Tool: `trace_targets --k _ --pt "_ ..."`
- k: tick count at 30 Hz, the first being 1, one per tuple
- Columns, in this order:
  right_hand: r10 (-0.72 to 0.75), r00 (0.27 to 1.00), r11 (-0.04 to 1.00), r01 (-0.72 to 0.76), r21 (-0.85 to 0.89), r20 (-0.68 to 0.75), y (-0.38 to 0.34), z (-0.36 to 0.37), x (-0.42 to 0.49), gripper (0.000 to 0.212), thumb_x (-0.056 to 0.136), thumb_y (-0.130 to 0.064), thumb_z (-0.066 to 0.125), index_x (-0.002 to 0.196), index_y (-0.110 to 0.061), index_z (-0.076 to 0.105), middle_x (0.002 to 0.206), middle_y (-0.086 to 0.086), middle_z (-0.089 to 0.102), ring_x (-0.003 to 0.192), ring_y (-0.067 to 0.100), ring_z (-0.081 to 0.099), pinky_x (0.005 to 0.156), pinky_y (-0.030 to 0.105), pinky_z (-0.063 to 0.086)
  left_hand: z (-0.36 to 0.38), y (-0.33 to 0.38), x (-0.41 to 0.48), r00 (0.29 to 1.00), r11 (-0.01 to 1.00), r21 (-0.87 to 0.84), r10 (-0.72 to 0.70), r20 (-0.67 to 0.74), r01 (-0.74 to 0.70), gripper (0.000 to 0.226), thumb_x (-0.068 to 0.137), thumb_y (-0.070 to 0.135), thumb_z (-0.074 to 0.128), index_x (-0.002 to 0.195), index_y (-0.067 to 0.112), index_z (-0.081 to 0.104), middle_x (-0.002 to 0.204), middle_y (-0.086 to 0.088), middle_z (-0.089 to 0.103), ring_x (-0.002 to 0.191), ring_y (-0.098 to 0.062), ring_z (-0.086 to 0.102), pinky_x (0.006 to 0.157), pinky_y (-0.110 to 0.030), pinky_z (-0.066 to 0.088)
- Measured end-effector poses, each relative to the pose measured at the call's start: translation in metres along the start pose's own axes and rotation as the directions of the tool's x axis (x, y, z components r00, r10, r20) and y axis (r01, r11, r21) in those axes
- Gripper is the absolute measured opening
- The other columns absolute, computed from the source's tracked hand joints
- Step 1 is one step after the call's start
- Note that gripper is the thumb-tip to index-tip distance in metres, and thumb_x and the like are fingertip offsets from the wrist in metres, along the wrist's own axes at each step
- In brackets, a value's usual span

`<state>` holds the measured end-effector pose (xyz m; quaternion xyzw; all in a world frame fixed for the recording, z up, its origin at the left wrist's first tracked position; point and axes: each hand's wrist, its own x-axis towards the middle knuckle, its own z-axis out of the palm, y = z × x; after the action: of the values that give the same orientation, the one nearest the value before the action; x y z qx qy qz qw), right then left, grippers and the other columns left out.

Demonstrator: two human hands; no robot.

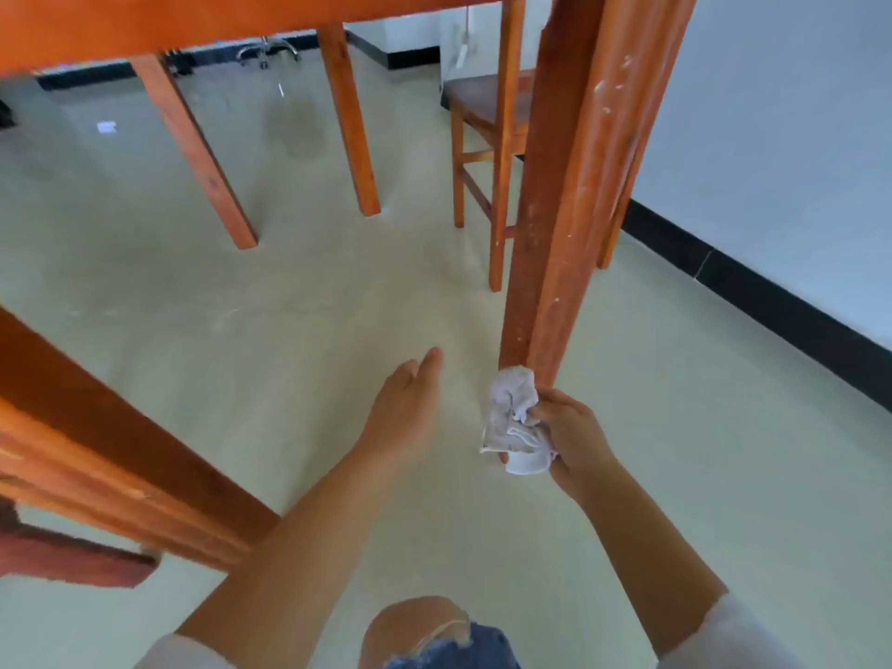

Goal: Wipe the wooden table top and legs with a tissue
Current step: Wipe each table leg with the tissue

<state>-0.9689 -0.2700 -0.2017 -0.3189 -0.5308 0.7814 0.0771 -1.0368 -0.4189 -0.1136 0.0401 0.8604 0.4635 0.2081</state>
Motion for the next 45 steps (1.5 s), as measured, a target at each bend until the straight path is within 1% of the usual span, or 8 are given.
trace_targets --k 10,15,20,23,31,37,42,45 --pt "-0.346 0.893 0.934 0.355 -0.02 -0.288 -0.129 -0.035 -0.041 0.04 0.077 -0.001 0.051 0.105 -0.022 0.07 0.094 0.005 0.068 0.087 0.023 0.063 0.072 0.036 0.052 0.049 0.095 0.025 0.951 0.936 -0.207 0.304 0.062 -0.286 0.051 0.095 0.053 0.029 0.142 0.032 0.034 0.146 0.011 0.038 0.131 -0.01 0.04 0.11 -0.034 0.033" --pt "-0.73 0.571 0.655 0.743 -0.142 -0.377 -0.19 0.015 -0.049 0.03 0.093 -0.011 0.05 0.109 -0.034 0.06 0.105 -0.021 0.059 0.097 -0.003 0.059 0.077 0.01 0.051 0.046 0.12 0.048 0.915 0.889 -0.303 0.39 0.106 -0.344 0.049 0.091 0.059 0.027 0.12 0.034 0.057 0.107 0.019 0.064 0.084 0.011 0.059 0.065 -0.009 0.038" --pt "-0.968 0.109 0.211 0.842 -0.496 -0.227 -0.219 0.056 -0.032 0.042 0.091 0.004 0.043 0.129 -0.011 0.057 0.14 0.008 0.048 0.123 0.008 0.045 0.099 0.01 0.036 0.04 0.121 0.053 0.91 0.886 -0.297 0.401 0.107 -0.355 0.033 0.098 0.043 0.035 0.09 0.029 0.065 0.071 0.014 0.068 0.08 0.005 0.063 0.068 -0.019 0.045" --pt "-0.999 -0.032 -0.029 0.753 -0.657 0.008 -0.182 0.056 -0.004 0.05 0.084 0.018 0.049 0.129 -0.002 0.055 0.145 0.017 0.039 0.132 0.027 0.038 0.112 0.031 0.032 0.034 0.117 0.057 0.886 0.879 -0.243 0.447 0.123 -0.41 0.025 0.099 0.03 0.038 0.096 0.023 0.062 0.081 0.006 0.067 0.09 -0.003 0.064 0.084 -0.033 0.052" --pt "-0.962 0.236 0.07 0.692 -0.718 0.135 -0.032 0.011 0.041 0.075 0.074 0.02 0.068 0.136 -0.015 0.043 0.156 -0.011 0.02 0.14 0.023 0.031 0.105 0.052 0.038 0.033 0.105 0.073 0.882 0.891 -0.353 0.387 0.268 -0.284 0.05 0.092 0.058 0.035 0.135 0.035 0.046 0.134 0.014 0.053 0.127 -0.006 0.046 0.111 -0.04 0.034" --pt "-0.986 0.151 0.162 0.836 -0.524 -0.065 -0.11 0.03 0.006 0.045 0.092 0.004 0.046 0.137 -0.005 0.042 0.145 0.002 0.036 0.136 0.023 0.037 0.111 0.032 0.036 0.036 0.101 0.074 0.884 0.879 -0.386 0.393 0.254 -0.28 0.04 0.094 0.053 0.037 0.131 0.042 0.048 0.133 0.018 0.053 0.126 -0.004 0.046 0.112 -0.041 0.031" --pt "-0.992 0.116 0.119 0.805 -0.581 -0.043 -0.112 0.038 0.026 0.059 0.084 0.019 0.054 0.138 -0.001 0.04 0.15 -0.003 0.027 0.14 0.022 0.03 0.107 0.047 0.038 0.038 0.097 0.074 0.87 0.86 -0.425 0.416 0.266 -0.282 0.032 0.094 0.054 0.036 0.119 0.048 0.055 0.126 0.022 0.058 0.123 -0.001 0.048 0.111 -0.042 0.032" --pt "-0.974 0.226 0.179 0.722 -0.669 -0.017 -0.032 0.021 0.054 0.075 0.076 0.02 0.066 0.14 -0.004 0.034 0.152 -0.006 0.024 0.139 0.024 0.033 0.111 0.042 0.035 0.042 0.098 0.072 0.887 0.872 -0.387 0.404 0.223 -0.299 0.043 0.094 0.055 0.031 0.13 0.041 0.049 0.131 0.018 0.055 0.125 -0.002 0.046 0.112 -0.039 0.031"
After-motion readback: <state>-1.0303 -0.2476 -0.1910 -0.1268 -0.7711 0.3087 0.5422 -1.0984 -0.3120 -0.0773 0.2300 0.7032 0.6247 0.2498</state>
